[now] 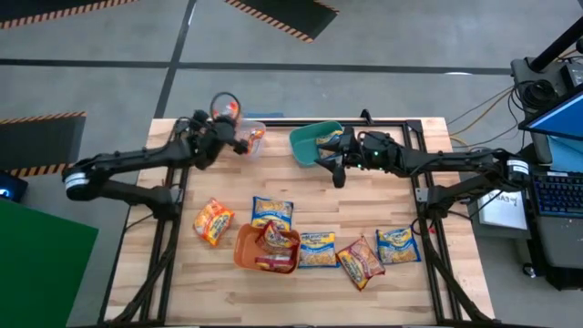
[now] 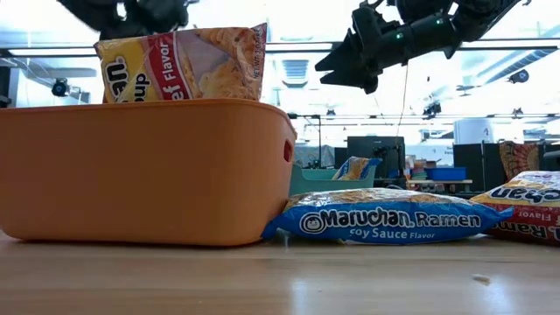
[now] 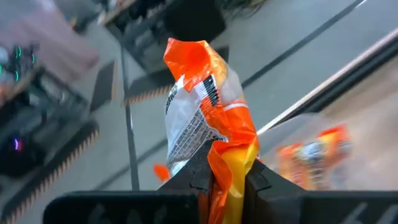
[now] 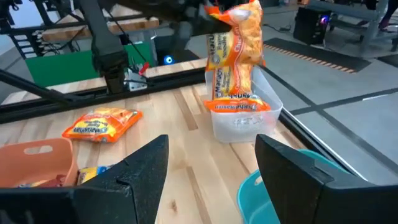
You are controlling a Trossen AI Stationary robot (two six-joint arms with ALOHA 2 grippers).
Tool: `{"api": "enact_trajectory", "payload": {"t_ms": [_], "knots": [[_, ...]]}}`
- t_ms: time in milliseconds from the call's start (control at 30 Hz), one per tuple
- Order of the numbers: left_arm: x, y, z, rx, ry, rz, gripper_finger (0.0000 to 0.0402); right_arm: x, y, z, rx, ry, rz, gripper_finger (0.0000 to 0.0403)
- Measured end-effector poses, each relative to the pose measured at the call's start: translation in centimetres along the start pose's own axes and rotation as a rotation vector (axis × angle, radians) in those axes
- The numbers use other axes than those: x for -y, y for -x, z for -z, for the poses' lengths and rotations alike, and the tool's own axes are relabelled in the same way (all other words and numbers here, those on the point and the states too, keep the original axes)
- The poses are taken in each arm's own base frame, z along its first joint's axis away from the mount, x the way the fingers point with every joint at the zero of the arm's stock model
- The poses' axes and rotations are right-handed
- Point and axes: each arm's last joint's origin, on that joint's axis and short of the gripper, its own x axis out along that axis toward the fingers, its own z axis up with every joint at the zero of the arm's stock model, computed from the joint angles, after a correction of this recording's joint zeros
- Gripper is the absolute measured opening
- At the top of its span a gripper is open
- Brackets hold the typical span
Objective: Sort Maruchan noodles
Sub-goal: Put the orange noodle pack into the transparent bin
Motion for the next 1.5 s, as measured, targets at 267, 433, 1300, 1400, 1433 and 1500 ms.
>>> {"api": "enact_trajectory", "payload": {"t_ms": [267, 433, 1300, 1400, 1433, 1500], "knots": [[-1.1, -3.6, 4.3, -0.011, 0.202, 0.215, 0.0008, 0.0, -0.2, 0.1, -0.001, 0.013, 0.003, 0.0229], [-0.7, -4.3, 5.6, -0.020, 0.202, 0.177, 0.0006, 0.0, -0.2, 0.1, 0.000, 0.013, 0.003, 0.0228], [1.4, -6.7, 7.7, -0.149, 0.190, 0.088, 0.0074, 0.0, -0.2, 0.4, -0.024, 0.013, 0.003, 0.0236], [1.1, -6.3, 7.3, -0.132, 0.204, 0.110, 0.0104, 0.0, -0.2, 0.4, -0.026, 0.018, 0.003, 0.0237], [1.0, -6.1, 7.2, -0.123, 0.210, 0.119, 0.0114, 0.0, -0.2, 0.4, -0.027, 0.018, 0.003, 0.0237], [0.7, -5.6, 6.9, -0.112, 0.215, 0.126, 0.0132, 0.0, -0.2, 0.4, -0.028, 0.018, 0.004, 0.0237]]}}
